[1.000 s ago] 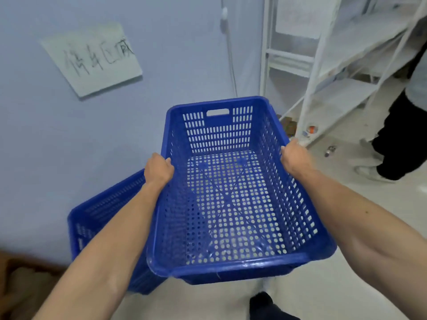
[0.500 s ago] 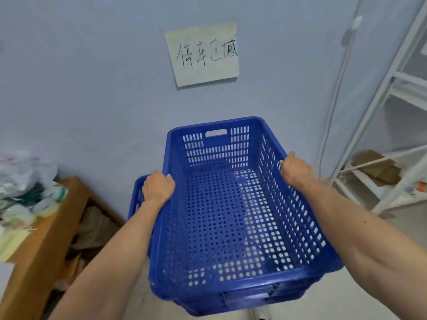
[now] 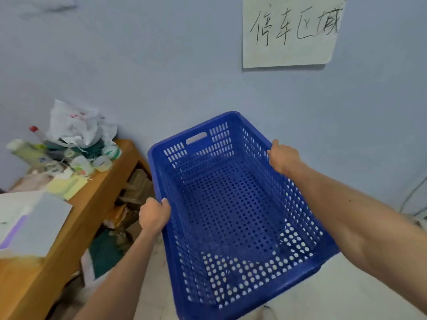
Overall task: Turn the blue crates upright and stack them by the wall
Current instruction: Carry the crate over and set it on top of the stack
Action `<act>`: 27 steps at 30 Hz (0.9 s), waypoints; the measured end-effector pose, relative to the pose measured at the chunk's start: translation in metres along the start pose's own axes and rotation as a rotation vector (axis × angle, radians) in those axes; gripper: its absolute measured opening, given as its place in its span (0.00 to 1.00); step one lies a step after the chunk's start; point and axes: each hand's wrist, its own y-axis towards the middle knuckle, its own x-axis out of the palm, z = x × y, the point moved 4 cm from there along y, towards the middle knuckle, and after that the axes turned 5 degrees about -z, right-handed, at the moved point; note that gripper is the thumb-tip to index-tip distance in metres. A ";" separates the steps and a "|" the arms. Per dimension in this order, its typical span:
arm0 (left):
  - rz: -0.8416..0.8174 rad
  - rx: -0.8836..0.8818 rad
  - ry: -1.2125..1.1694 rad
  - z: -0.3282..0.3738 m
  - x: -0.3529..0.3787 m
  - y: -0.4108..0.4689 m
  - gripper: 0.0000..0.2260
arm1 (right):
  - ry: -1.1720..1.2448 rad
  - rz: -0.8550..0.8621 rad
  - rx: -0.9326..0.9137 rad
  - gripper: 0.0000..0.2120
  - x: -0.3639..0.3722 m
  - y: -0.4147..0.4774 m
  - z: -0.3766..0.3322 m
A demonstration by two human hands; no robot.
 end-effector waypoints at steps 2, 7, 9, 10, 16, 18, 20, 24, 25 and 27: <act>0.004 -0.038 -0.067 -0.006 -0.004 0.000 0.17 | -0.060 -0.019 -0.043 0.11 -0.004 0.023 -0.021; 0.041 -0.109 -0.276 -0.011 0.001 -0.009 0.22 | -0.149 -0.080 -0.061 0.15 -0.016 0.068 -0.063; 0.015 -0.142 -0.385 -0.009 0.009 -0.015 0.22 | -0.147 -0.099 -0.044 0.16 -0.023 0.084 -0.076; -0.007 -0.162 -0.444 -0.007 0.012 -0.020 0.21 | -0.140 -0.101 -0.042 0.17 -0.025 0.091 -0.081; -0.135 -0.194 -0.764 -0.001 0.028 -0.035 0.15 | -0.089 -0.144 0.020 0.20 -0.042 0.133 -0.124; -0.240 -0.192 -0.863 -0.001 0.033 -0.037 0.13 | -0.066 -0.148 0.051 0.20 -0.046 0.147 -0.139; -0.376 -0.215 -0.971 -0.002 0.037 -0.039 0.12 | -0.071 -0.132 0.045 0.20 -0.048 0.158 -0.154; -0.523 -0.224 -1.182 -0.001 0.039 -0.037 0.13 | -0.082 -0.090 -0.007 0.20 -0.045 0.178 -0.186; -0.553 -0.201 -1.175 0.000 0.041 -0.036 0.13 | -0.087 -0.079 -0.019 0.21 -0.042 0.182 -0.191; -0.615 -0.178 -1.159 0.003 0.045 -0.033 0.13 | -0.116 -0.074 -0.044 0.21 -0.038 0.194 -0.201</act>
